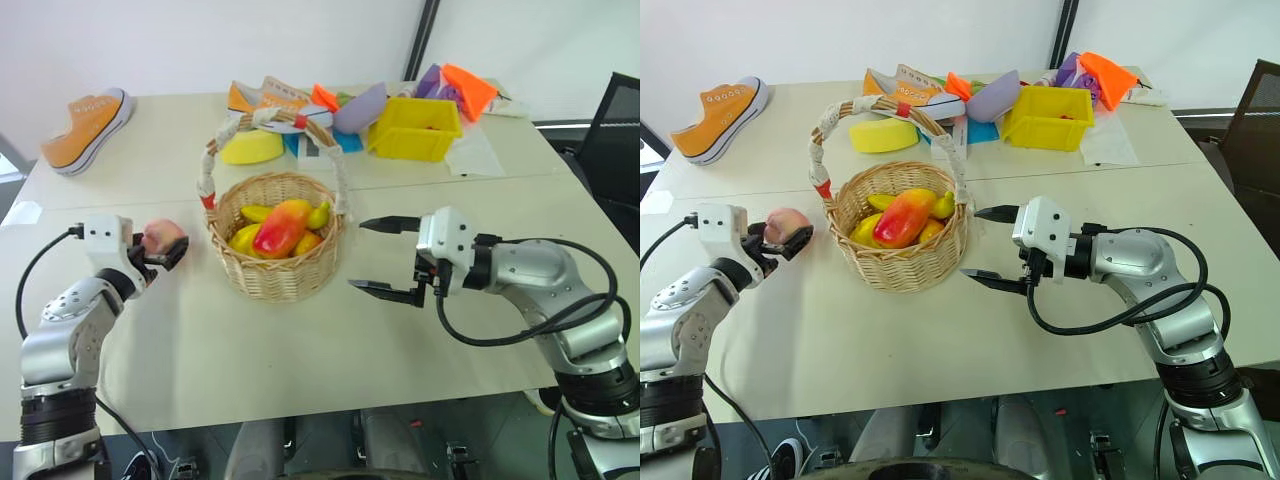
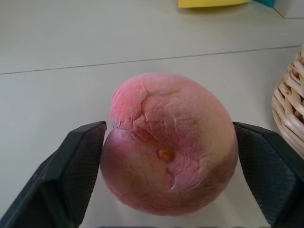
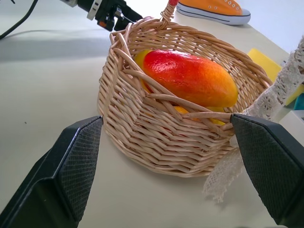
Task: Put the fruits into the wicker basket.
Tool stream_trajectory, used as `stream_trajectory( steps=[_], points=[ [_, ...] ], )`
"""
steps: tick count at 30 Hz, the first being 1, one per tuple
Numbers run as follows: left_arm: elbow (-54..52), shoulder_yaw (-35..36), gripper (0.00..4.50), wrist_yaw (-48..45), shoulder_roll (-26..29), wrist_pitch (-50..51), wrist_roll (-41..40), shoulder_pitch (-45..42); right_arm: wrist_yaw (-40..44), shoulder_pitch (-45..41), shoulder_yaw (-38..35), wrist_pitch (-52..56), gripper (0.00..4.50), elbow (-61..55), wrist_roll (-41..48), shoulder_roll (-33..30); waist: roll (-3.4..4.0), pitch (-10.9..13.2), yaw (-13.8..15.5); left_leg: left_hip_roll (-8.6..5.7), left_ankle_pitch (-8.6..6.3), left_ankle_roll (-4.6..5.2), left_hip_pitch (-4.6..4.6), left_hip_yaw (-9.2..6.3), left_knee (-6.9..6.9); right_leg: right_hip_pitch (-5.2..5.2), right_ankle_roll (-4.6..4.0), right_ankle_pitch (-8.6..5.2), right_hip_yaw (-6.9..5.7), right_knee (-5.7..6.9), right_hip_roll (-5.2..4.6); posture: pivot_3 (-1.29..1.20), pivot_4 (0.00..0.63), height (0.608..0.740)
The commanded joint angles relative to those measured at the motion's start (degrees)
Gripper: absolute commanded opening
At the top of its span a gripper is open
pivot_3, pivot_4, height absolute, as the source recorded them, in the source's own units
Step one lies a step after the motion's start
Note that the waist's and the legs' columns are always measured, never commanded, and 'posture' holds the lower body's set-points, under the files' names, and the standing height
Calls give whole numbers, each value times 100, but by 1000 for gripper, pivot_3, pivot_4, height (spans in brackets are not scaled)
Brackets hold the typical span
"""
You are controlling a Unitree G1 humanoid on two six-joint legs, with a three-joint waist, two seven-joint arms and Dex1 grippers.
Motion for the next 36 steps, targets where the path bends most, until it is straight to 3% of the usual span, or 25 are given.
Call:
stream_trajectory(
  steps=[1,7,10,13,16,18,22,26,29,32,34,36],
  points=[
    [-31,-2,2909,45,11,-84,135,-30,-40,-43,-72,-108,4500,-116,-8,9,0,0,0,0,0,0,0,0,0,1,0,0,0,0,0,0,150,740],
    [-140,135,2909,65,201,-431,388,-6,-129,-67,-157,-60,4500,-145,125,136,-1,0,-4,0,0,0,0,0,1,-1,0,0,0,1,0,0,150,740],
    [-723,483,2909,-163,253,-438,49,177,-79,-131,-368,23,4500,-62,291,75,-1,1,-16,0,0,0,0,0,1,-2,0,0,0,2,0,0,150,740],
    [-1511,947,2909,-924,453,-399,-624,652,-68,-138,-516,69,4500,-54,500,96,-2,1,-22,1,-1,-1,-1,0,-2,-3,0,0,0,0,0,0,150,740],
    [-2197,1737,2909,-2089,741,-211,-1979,1214,-133,-231,-781,391,4500,-96,1121,244,0,1,-48,4,-1,-2,-1,0,-6,-6,-2,-1,0,0,0,0,150,740],
    [-2477,2014,2909,-2369,862,73,-2772,1444,-121,-259,-867,522,4500,-103,1339,226,0,1,-44,4,-1,-3,-1,0,-5,-5,-3,-1,0,0,-1,0,150,740],
    [-3064,1706,2909,-2159,890,344,-3519,1481,13,-259,-810,480,4500,3,1220,61,3,-2,10,4,-1,-2,0,0,5,8,-17,-7,0,-9,-1,0,150,740],
    [-3417,497,2909,-1203,382,375,-3505,605,-78,-339,-714,555,4500,-30,1230,118,3,-3,20,3,0,1,1,0,11,15,-14,0,-1,-9,-1,0,150,740],
    [-3018,-491,2909,-479,-145,313,-2636,-195,-126,-360,-667,546,4500,-46,1149,102,1,-3,4,2,1,3,2,0,15,19,-1,8,-2,-8,5,0,150,740],
    [-2603,-838,2909,-124,-492,168,-2185,-593,-226,-328,-646,550,4500,-120,1093,107,2,-3,-11,3,2,5,5,1,13,19,8,12,-3,-4,15,0,150,740],
    [-2535,-928,3917,-105,-536,95,-1976,-688,-298,-306,-650,556,4500,-164,1076,117,1,-2,-25,8,2,5,4,1,13,17,9,12,-3,-1,23,0,150,740],
    [-2528,-988,4379,-162,-537,-37,-1786,-706,-354,-292,-654,571,4500,-182,1073,119,1,-2,-15,11,3,6,4,1,13,15,9,12,-3,0,29,0,150,740]
  ],
)
